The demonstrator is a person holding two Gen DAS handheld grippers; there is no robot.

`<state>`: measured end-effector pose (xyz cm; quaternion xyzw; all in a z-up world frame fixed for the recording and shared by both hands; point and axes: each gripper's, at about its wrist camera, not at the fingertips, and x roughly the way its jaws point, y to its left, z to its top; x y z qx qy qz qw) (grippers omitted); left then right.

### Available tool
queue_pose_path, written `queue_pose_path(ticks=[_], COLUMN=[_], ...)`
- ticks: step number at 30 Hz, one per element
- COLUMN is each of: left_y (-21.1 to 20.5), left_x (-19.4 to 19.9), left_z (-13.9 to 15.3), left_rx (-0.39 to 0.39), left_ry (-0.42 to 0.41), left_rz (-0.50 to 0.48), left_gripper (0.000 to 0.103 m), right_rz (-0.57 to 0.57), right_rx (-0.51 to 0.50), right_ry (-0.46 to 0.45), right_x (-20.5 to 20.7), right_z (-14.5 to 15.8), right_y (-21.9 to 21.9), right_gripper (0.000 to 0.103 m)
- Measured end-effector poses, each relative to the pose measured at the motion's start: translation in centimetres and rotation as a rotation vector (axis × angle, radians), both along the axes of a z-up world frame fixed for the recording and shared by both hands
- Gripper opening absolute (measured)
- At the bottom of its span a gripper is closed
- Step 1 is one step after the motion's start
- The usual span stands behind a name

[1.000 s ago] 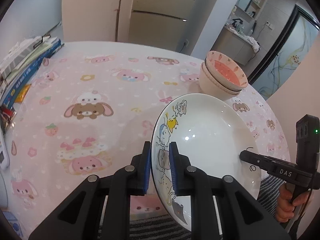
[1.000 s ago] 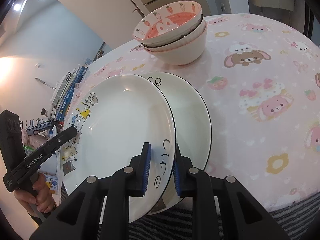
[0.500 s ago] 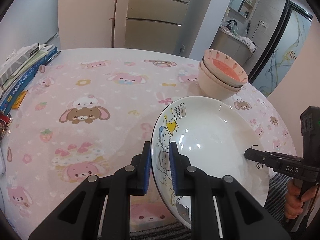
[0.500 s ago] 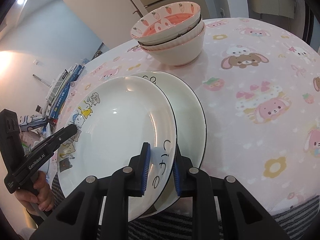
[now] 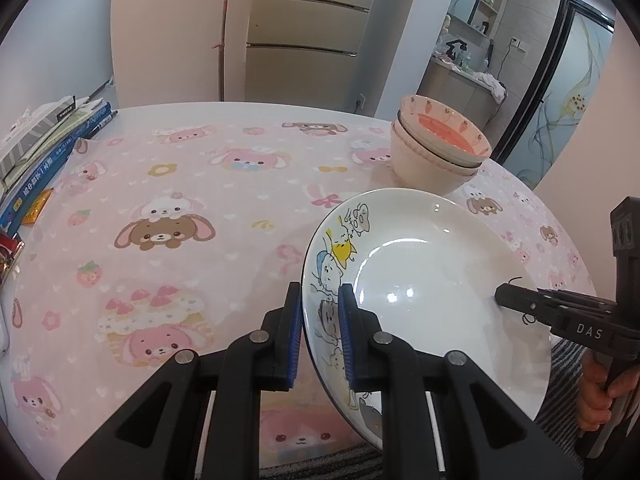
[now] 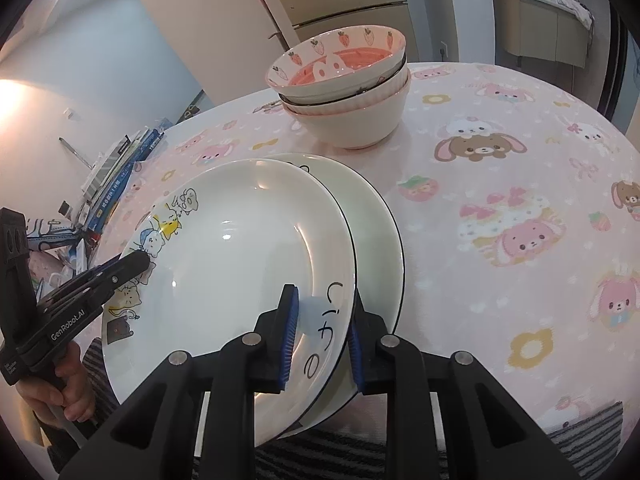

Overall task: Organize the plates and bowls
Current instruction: 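Lower the cartoon-rimmed plate onto the 'Life' plate stack with both grippers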

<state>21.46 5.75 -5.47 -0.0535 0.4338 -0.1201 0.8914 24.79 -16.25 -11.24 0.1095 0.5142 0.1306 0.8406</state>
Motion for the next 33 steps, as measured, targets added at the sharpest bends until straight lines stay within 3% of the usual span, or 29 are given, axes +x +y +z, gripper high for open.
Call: queue_pose_path(ticks=[9,14,33], left_y=[-0.5,-0.9,-1.3], left_x=[0.3,0.4,0.0], left_z=[-0.7,-1.0,-0.9], left_rx=[-0.003,0.001,0.04], left_ry=[0.007,0.01,-0.045], left_rz=[-0.029,-0.036,-0.02], left_gripper=[0.015,0.015,0.015], right_rz=[-0.011,-0.011,0.017], right_rx=[-0.084,-0.06,-0.152], right_ry=[-0.049,-0.051,-0.101], right_x=[-0.5,-0.4,-1.0], right_z=[0.6,1.0,1.2], right_y=[-0.1,-0.8,0.2], right_gripper=[0.025,0.025,0.025])
